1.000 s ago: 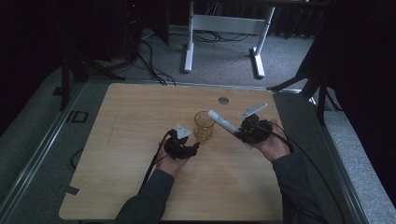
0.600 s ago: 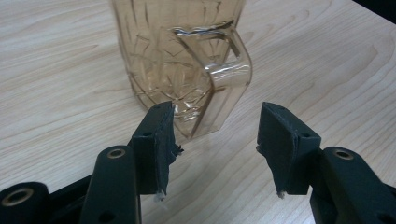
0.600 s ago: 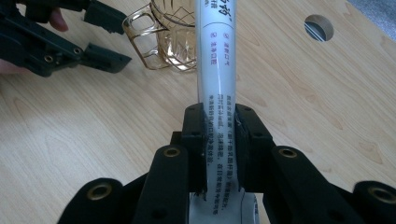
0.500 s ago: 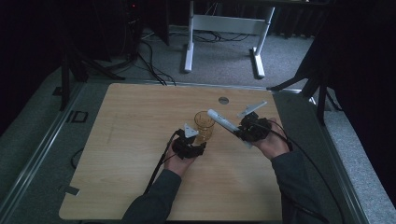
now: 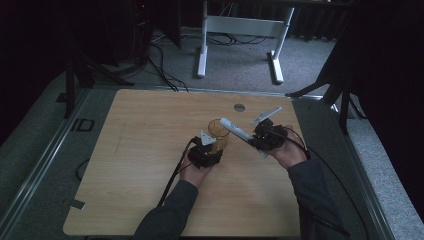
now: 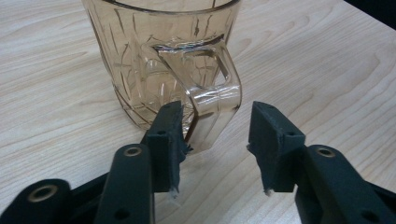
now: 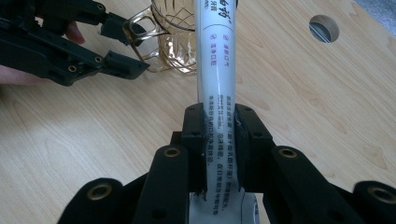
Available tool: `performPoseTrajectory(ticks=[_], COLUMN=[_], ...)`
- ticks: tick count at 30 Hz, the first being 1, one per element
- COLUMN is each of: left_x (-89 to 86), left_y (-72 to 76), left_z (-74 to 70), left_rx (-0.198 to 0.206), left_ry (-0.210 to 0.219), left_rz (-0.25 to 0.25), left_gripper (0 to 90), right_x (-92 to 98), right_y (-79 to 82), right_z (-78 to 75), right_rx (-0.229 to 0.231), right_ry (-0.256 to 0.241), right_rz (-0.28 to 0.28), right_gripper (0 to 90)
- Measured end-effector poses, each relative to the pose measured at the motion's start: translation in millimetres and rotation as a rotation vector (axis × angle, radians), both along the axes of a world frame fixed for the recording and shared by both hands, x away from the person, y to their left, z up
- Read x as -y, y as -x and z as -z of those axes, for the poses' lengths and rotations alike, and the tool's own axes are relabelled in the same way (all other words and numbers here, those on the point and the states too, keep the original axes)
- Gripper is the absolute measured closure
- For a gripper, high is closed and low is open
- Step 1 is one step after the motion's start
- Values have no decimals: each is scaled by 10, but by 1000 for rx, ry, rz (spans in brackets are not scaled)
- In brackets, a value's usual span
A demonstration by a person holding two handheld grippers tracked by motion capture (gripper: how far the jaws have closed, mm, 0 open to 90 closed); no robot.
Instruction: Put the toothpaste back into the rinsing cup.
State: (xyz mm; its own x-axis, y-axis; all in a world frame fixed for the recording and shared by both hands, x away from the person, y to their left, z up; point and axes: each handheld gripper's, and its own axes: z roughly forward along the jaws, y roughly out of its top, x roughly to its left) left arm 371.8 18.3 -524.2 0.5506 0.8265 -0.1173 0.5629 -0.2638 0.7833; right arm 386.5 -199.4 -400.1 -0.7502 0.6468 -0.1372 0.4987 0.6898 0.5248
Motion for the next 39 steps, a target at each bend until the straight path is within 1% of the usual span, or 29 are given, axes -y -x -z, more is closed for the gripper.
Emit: performPoseTrajectory(ticks=[6,8,13,14,25,34,36,39], left_x=[-22,-29,-27,-29,-16,10,10,11], left_y=[-26,-33,-41,-44,-56,-74,-76,-78], left_z=[10,12,25,27,31,40,42,44], left_rx=[-12,-17,-20,-22,-24,-20,-19,-20], left_ry=[9,13,5,10,8,-2,-6,-5], left_rz=[-10,-10,-10,-10,-12,-12,-12,-9], left_gripper=[624,633,653,664,661,645,654,667], right_x=[-28,-39,-81,-88,-112,-148,-159,-176], right_y=[-33,-44,-71,-75,-112,-151,-154,-167], right_z=[10,13,21,23,23,23,15,3], right_rx=[-8,-11,-19,-19,-29,-38,-44,-45], right_ry=[6,7,14,13,18,22,19,32], right_rz=[-3,-2,-8,-9,-7,-10,-8,-13], right_gripper=[762,762,762,762,762,762,761,761])
